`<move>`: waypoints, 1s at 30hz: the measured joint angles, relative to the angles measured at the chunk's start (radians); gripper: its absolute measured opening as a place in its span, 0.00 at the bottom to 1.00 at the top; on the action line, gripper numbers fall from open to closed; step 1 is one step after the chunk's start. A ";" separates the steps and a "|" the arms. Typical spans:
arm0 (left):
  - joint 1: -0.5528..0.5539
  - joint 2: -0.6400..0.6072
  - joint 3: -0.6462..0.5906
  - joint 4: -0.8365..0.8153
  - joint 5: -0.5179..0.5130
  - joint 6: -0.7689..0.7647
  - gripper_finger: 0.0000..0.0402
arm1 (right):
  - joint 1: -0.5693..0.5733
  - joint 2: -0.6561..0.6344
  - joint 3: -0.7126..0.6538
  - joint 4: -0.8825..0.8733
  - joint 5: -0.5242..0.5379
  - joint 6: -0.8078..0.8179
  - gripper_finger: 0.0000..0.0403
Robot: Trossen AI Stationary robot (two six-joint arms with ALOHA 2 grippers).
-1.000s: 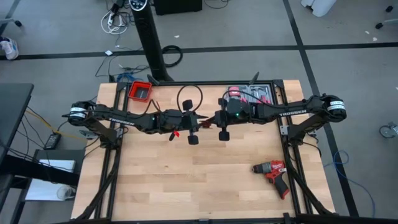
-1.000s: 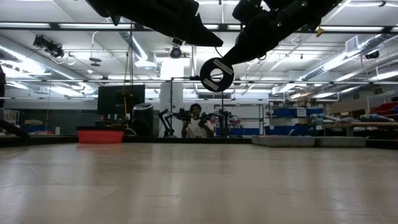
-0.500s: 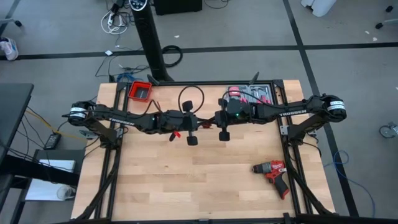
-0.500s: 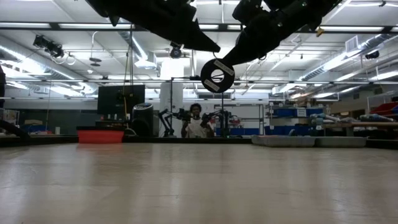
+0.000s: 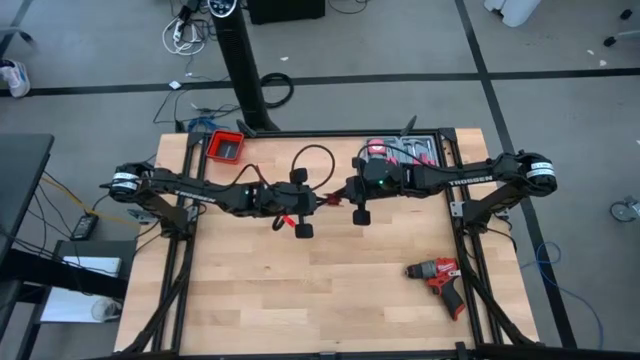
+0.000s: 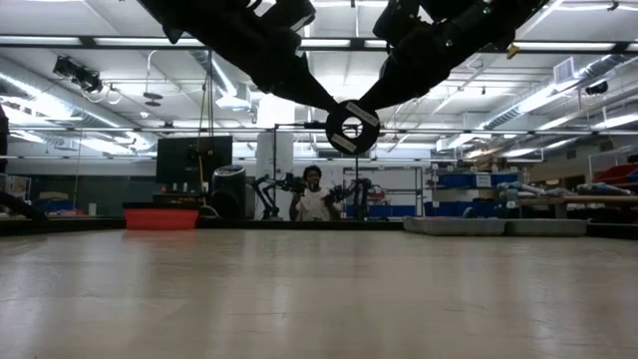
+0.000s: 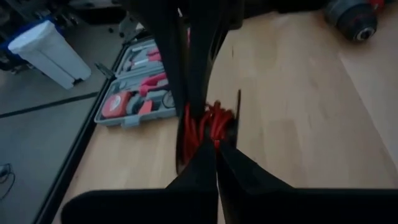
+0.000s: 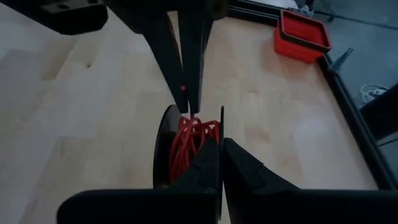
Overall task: Coil cords
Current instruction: Coil the red wire onto the black spool
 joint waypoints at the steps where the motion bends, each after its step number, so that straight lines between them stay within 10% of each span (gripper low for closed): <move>1: 0.000 0.000 0.000 -0.005 0.000 0.000 0.00 | 0.000 0.000 0.000 -0.001 -0.006 0.004 0.00; 30: -0.038 0.000 -0.143 0.106 0.172 -0.216 0.00 | 0.081 -0.001 -0.272 0.421 -0.021 0.240 0.00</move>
